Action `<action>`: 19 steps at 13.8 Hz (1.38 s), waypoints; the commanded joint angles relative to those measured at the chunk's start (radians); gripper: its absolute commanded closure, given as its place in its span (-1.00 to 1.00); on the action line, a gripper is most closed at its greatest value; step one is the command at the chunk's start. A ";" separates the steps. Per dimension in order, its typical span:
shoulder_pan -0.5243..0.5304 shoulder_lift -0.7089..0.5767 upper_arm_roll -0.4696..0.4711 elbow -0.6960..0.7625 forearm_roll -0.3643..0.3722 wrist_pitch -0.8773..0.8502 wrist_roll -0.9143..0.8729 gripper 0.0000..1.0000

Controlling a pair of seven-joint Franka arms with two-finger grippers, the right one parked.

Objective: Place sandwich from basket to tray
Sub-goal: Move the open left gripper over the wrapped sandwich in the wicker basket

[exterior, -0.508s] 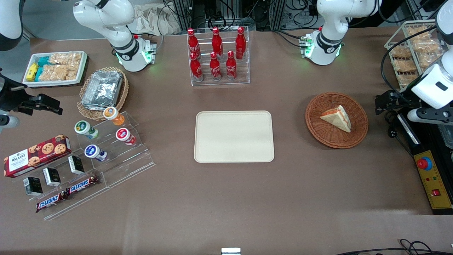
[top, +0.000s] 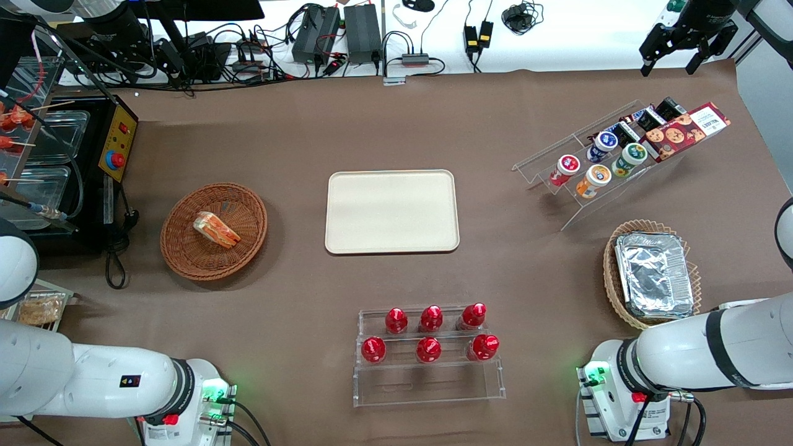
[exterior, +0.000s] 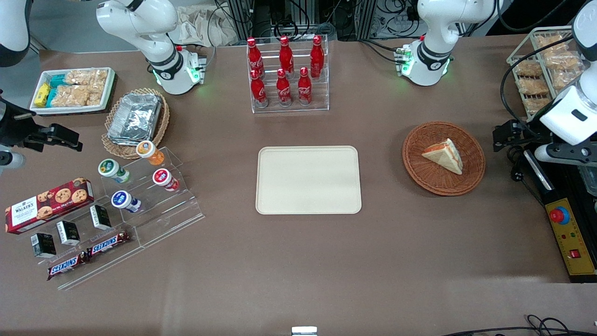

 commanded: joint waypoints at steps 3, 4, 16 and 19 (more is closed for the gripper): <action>-0.005 0.000 0.005 0.016 -0.007 -0.040 0.003 -1.00; -0.004 -0.001 0.006 0.016 -0.007 -0.055 0.004 -1.00; -0.001 -0.058 0.008 -0.140 -0.007 -0.052 -0.040 -1.00; -0.001 -0.150 0.008 -0.342 -0.007 0.085 -0.115 -1.00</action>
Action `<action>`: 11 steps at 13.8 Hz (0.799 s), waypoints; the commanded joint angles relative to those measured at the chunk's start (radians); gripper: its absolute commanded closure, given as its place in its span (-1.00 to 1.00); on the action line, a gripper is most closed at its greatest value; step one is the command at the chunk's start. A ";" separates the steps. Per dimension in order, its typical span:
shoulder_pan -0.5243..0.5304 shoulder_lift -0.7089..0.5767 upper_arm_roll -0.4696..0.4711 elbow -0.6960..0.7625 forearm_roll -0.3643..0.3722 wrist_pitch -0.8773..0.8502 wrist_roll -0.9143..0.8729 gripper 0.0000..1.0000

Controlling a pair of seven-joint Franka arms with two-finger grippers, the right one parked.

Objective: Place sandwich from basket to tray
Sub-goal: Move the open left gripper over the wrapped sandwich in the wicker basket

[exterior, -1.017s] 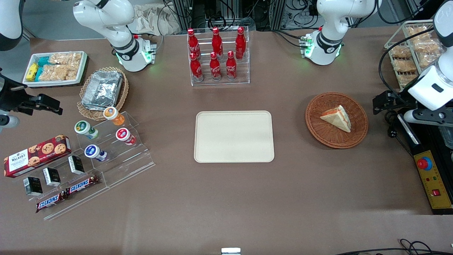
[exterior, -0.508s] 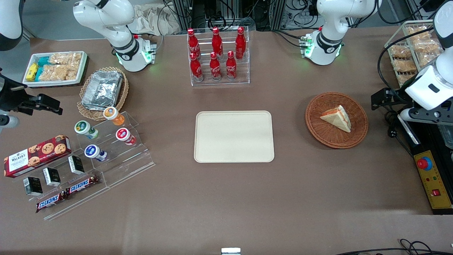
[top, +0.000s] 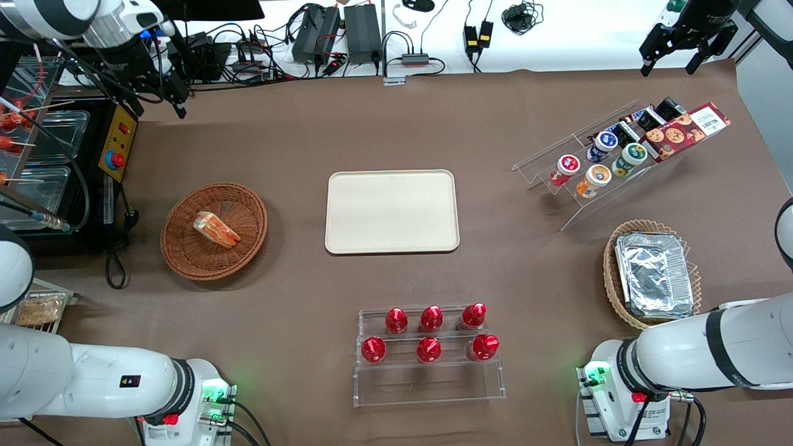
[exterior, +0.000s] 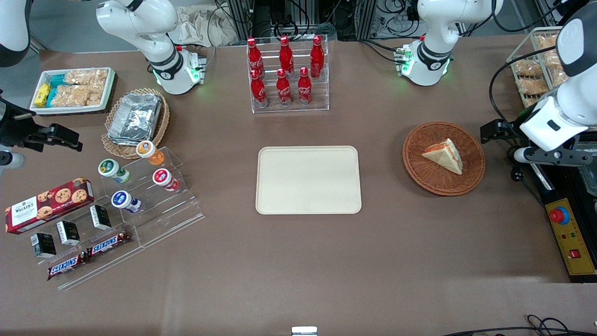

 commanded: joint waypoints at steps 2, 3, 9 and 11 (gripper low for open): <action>0.000 -0.152 0.000 -0.287 -0.006 0.175 -0.111 -1.00; 0.000 -0.167 0.000 -0.332 -0.006 0.206 -0.126 -1.00; 0.000 -0.181 0.000 -0.464 -0.007 0.292 -0.293 -1.00; 0.003 -0.175 0.001 -0.510 -0.009 0.333 -0.332 -1.00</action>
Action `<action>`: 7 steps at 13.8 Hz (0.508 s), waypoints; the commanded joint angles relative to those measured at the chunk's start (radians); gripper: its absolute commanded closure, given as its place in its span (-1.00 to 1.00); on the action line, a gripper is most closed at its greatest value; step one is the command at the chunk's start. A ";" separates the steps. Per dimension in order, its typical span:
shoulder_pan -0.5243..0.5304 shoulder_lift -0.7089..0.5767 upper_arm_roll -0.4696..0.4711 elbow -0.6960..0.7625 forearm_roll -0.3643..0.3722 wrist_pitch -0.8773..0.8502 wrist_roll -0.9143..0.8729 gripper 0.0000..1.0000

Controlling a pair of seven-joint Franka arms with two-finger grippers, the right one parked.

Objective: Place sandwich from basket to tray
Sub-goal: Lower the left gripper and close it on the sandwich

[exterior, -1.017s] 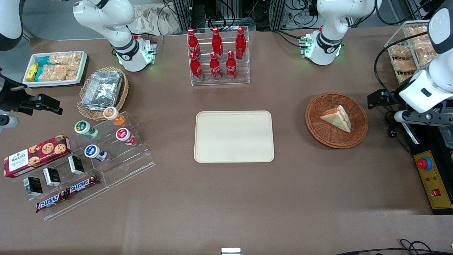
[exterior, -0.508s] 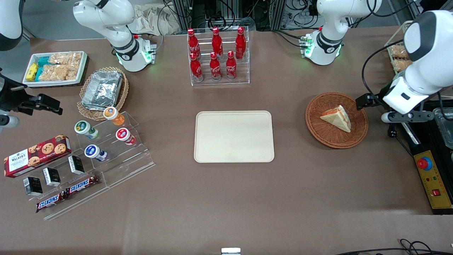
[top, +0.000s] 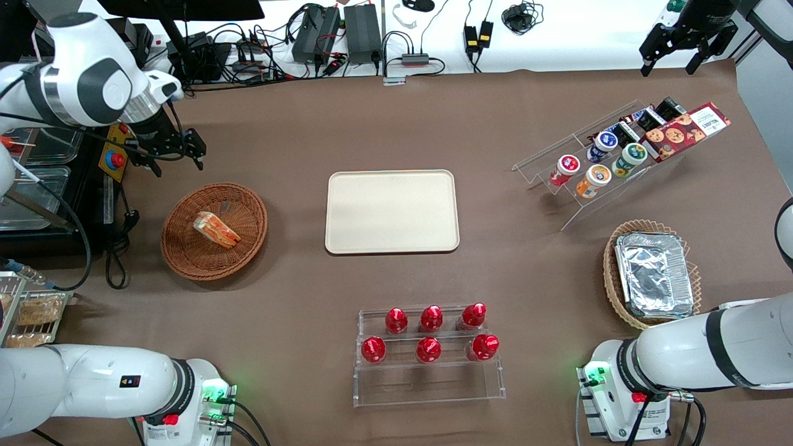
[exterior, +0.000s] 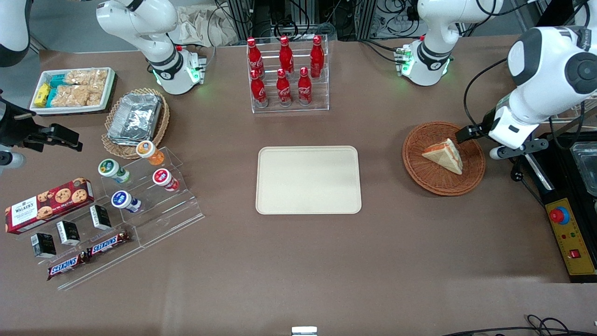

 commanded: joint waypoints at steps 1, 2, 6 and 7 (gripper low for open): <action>0.004 -0.029 0.001 -0.100 -0.018 0.083 -0.092 -1.00; 0.004 -0.027 0.001 -0.132 -0.042 0.123 -0.138 -1.00; 0.018 0.008 0.006 -0.209 -0.100 0.238 -0.310 -1.00; 0.032 0.025 0.006 -0.216 -0.107 0.259 -0.353 -0.99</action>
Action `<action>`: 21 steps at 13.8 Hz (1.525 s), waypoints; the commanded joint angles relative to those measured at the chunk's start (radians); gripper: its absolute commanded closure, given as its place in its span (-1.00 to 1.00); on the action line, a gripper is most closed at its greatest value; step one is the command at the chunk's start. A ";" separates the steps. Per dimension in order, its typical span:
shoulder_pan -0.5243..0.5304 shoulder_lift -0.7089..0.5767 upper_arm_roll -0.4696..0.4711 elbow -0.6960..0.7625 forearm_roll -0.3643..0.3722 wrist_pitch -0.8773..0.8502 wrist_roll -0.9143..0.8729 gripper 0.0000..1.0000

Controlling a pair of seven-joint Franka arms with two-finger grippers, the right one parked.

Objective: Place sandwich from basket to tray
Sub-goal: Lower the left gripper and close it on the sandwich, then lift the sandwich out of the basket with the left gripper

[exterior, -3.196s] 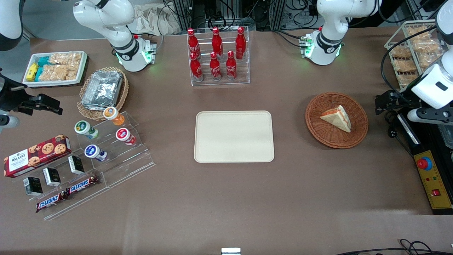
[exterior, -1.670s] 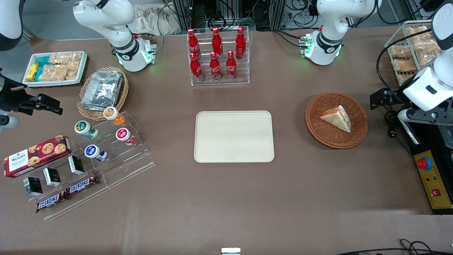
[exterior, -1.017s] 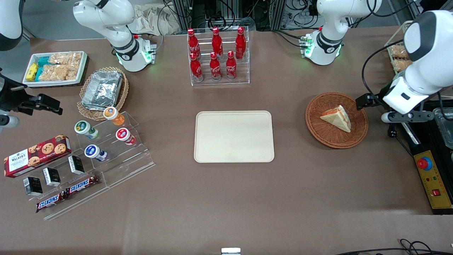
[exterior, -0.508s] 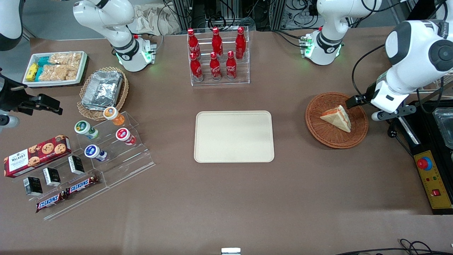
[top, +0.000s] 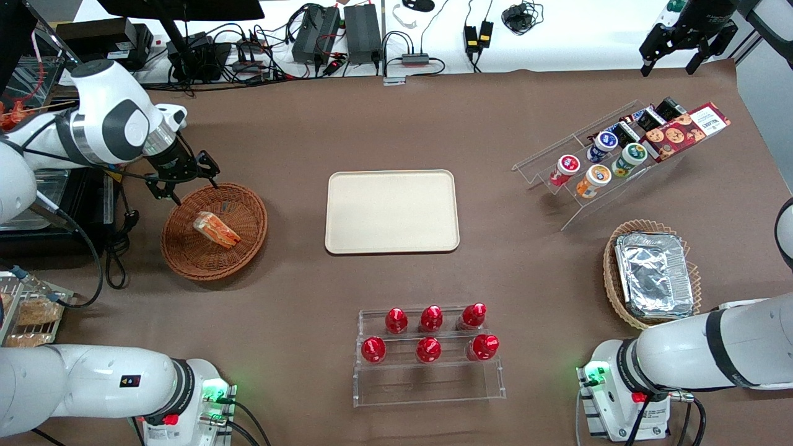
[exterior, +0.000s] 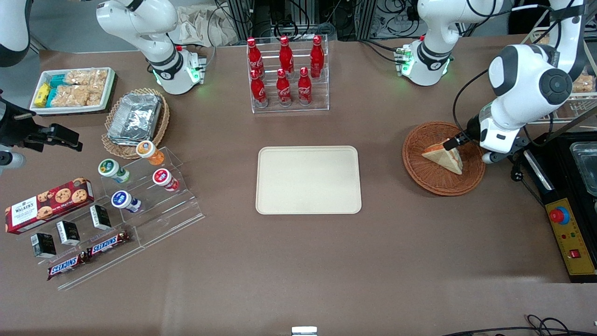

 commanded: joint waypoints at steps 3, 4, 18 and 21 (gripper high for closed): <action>0.059 0.047 0.002 -0.061 -0.089 0.099 -0.142 -0.99; 0.078 0.054 0.002 -0.070 -0.124 0.100 -0.143 -0.99; 0.132 0.229 -0.001 -0.087 -0.384 0.191 -0.143 -0.99; 0.126 0.243 -0.003 -0.086 -0.393 0.191 -0.140 -0.86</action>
